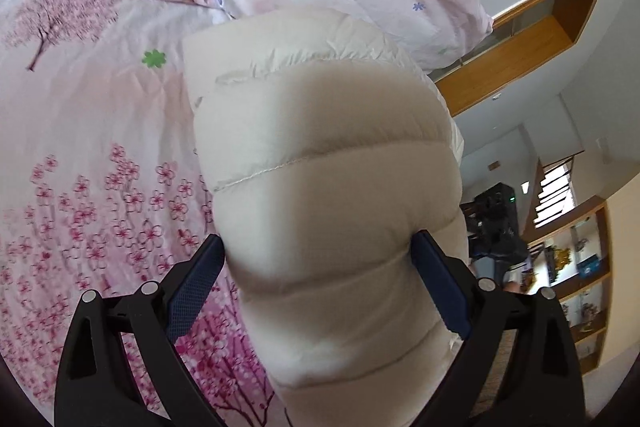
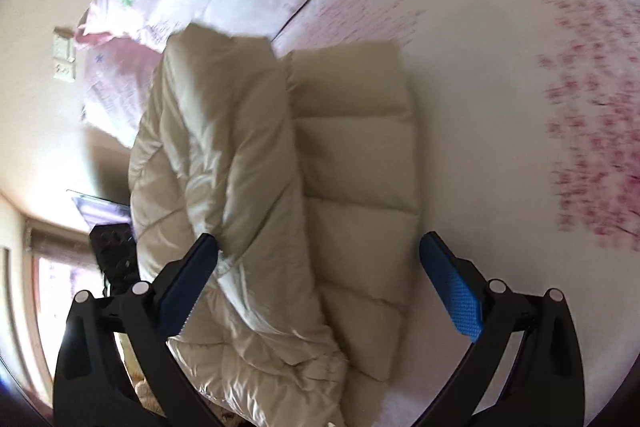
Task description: Fold large clothes
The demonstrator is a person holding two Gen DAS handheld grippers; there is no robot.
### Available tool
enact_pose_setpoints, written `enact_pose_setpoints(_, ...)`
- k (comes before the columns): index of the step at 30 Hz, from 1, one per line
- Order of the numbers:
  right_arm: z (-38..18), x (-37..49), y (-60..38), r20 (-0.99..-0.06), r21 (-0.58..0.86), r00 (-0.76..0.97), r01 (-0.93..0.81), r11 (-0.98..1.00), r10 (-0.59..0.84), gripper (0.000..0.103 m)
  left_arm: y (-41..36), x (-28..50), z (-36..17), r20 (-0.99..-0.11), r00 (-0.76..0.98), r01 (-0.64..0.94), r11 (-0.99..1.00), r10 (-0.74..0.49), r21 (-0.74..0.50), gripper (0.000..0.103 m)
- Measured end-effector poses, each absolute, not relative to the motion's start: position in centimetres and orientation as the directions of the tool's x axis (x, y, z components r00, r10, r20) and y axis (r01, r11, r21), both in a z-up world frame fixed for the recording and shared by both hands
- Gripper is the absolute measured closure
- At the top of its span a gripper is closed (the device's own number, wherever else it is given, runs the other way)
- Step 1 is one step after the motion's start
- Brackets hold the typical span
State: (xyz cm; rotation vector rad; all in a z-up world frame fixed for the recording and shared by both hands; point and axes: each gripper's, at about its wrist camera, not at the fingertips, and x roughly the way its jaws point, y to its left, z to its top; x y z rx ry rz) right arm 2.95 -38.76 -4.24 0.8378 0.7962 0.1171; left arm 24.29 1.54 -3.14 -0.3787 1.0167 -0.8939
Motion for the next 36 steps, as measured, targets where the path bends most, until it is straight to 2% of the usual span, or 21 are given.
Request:
enact_pose_setpoints(12, -4.4, 6.5, -35.7, -0.557, 0.717, 0.654, 0.066, 0.694, 0.513, 0.002, 0.5, 25.5, -4.3, -0.545, 0.163, 0.464, 0.552, -0.822, -0.693, 0.006)
enact_pose_setpoints(17, -4.2, 7.3, -35.0, -0.551, 0.714, 0.651, 0.044, 0.699, 0.522, 0.002, 0.1, 26.1, -4.9, -0.529, 0.139, 0.45, 0.529, -0.837, -0.719, 0.006)
enact_pose_setpoints(18, -4.2, 7.4, -34.8, -0.542, 0.719, 0.654, 0.038, 0.694, 0.527, 0.008, 0.0, 26.1, -4.9, -0.523, 0.138, 0.45, 0.524, -0.841, -0.724, 0.007)
enact_pose_setpoints(19, -4.5, 7.3, -34.6, -0.527, 0.735, 0.65, 0.027, 0.677, 0.547, 0.018, 0.0, 26.1, -4.9, -0.518, 0.139, 0.452, 0.519, -0.844, -0.725, 0.013)
enact_pose_setpoints(20, -5.0, 7.3, -34.5, -0.499, 0.767, 0.642, 0.014, 0.642, 0.582, 0.035, 0.1, 26.1, -4.9, -0.512, 0.146, 0.455, 0.517, -0.847, -0.725, 0.021)
enact_pose_setpoints(21, -5.3, 7.3, -34.5, -0.474, 0.788, 0.646, 0.01, 0.615, 0.598, 0.044, 0.4, 25.9, -4.7, -0.506, 0.159, 0.459, 0.517, -0.848, -0.722, 0.026)
enact_pose_setpoints(23, -5.2, 7.0, -33.9, -0.465, 0.783, 0.663, -0.001, 0.622, 0.587, 0.055, 1.2, 25.5, -4.3, -0.491, 0.18, 0.464, 0.514, -0.852, -0.722, 0.041)
enact_pose_setpoints(24, -4.9, 6.8, -33.6, -0.46, 0.781, 0.672, -0.004, 0.625, 0.58, 0.062, 1.4, 25.3, -4.1, -0.484, 0.189, 0.469, 0.511, -0.855, -0.72, 0.045)
enact_pose_setpoints(26, -4.1, 6.5, -32.7, -0.461, 0.769, 0.687, -0.006, 0.639, 0.561, 0.07, 1.8, 24.9, -3.5, -0.472, 0.201, 0.49, 0.505, -0.858, -0.71, 0.054)
enact_pose_setpoints(29, -2.3, 6.5, -31.2, -0.475, 0.732, 0.703, -0.018, 0.681, 0.529, 0.077, 2.2, 24.3, -2.6, -0.454, 0.223, 0.515, 0.499, -0.863, -0.697, 0.06)
enact_pose_setpoints(36, 2.6, 10.1, -27.1, -0.453, 0.665, 0.714, -0.127, 0.736, 0.533, 0.082, 5.6, 24.9, 1.1, -0.416, 0.341, 0.534, 0.538, -0.843, -0.652, 0.065)
